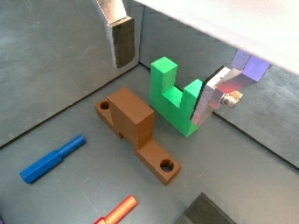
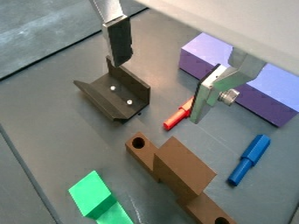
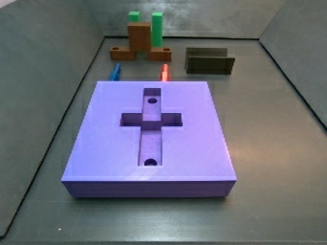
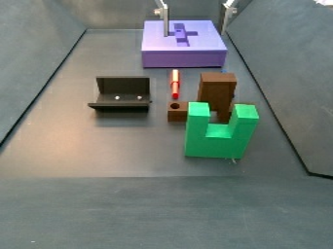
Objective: Pick up the green object. Move up. Move to above the board. Insert the green object.
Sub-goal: Pick up the green object.
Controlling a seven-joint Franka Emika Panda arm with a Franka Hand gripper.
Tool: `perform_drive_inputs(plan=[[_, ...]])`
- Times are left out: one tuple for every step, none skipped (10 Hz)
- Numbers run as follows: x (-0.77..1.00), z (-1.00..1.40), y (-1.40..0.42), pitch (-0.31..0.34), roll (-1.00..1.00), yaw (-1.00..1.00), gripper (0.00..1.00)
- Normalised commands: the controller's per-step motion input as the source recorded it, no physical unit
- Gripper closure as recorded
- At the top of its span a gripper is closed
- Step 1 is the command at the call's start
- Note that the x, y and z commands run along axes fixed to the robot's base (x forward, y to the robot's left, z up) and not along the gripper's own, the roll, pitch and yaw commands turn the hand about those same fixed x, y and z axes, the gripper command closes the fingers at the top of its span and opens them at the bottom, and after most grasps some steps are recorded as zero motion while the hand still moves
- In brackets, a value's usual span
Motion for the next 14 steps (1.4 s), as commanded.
perform_drive_inputs(plan=[[0.00,-0.05,0.00,0.031,0.00,0.00,0.00],[0.00,-0.31,0.09,-0.054,-0.26,0.00,0.00],[0.00,-0.20,0.49,-0.099,-0.17,-0.21,0.00],[0.18,-0.45,0.76,0.000,-0.22,-0.13,0.00],[0.16,-0.12,0.78,0.000,-0.27,-0.06,0.00],[0.11,0.29,0.69,0.076,-0.24,-0.12,0.00],[0.09,0.51,0.70,0.121,-0.12,-0.17,0.00],[0.12,0.42,0.73,0.111,-0.06,-0.19,0.00],[0.17,-0.43,0.08,0.000,0.11,-0.19,0.00],[0.08,-0.70,0.02,-0.030,0.17,-0.32,0.00],[0.04,-0.60,0.04,-0.067,0.05,-0.26,0.00],[0.04,-0.42,0.21,-0.020,0.08,-0.17,0.00],[0.00,-0.25,0.38,0.000,0.03,-0.17,0.00],[0.04,-0.26,0.17,0.000,0.05,-0.12,0.00]])
